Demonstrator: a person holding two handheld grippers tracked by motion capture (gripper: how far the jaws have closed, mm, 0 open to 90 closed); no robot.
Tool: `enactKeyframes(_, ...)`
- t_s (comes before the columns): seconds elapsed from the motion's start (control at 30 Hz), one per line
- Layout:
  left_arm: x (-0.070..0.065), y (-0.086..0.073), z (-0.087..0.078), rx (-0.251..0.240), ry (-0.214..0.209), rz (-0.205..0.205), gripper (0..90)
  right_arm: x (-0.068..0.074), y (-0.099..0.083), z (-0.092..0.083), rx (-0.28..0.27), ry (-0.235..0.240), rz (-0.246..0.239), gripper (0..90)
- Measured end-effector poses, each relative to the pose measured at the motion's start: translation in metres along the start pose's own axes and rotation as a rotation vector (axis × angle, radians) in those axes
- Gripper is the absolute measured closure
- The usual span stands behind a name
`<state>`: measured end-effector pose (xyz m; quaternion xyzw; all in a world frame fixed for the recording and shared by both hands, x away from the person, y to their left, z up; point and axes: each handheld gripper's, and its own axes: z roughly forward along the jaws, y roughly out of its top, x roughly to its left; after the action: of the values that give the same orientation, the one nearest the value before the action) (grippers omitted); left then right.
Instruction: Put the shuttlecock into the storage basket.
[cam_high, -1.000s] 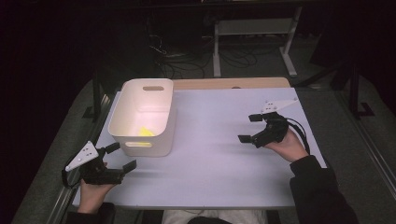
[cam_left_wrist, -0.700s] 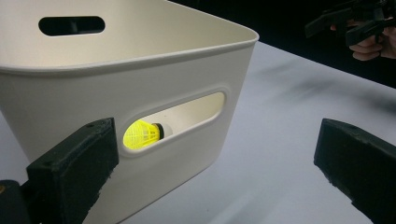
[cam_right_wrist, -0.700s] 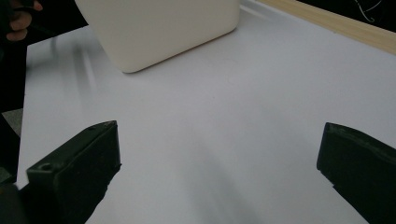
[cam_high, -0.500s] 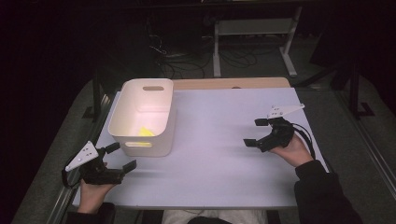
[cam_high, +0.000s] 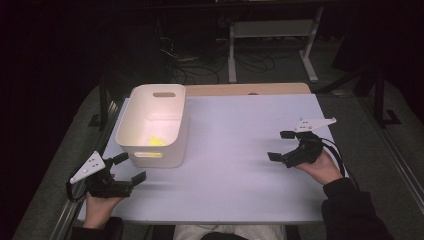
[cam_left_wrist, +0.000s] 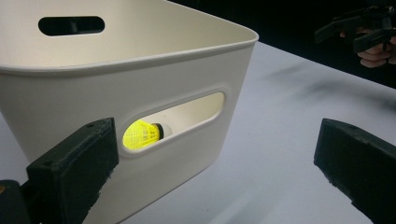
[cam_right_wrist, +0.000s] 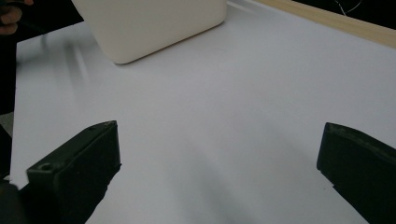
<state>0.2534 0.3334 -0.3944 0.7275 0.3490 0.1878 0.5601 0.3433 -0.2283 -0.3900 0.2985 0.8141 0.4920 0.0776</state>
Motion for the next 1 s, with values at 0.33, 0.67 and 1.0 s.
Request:
enactKeyframes(0.33,0.000,0.000,0.000,-0.001,0.000,0.001,0.0,-0.001,-0.014,-0.010,-0.018,-0.022,0.013,0.0)
enactKeyframes(0.67,0.000,0.000,0.000,-0.001,0.000,0.001,0.0,-0.001,-0.033,-0.022,-0.045,-0.058,0.037,0.0)
enactKeyframes(1.0,0.000,0.000,0.000,-0.001,0.001,0.002,0.0,0.001,-0.046,-0.029,-0.057,-0.083,0.052,0.0)
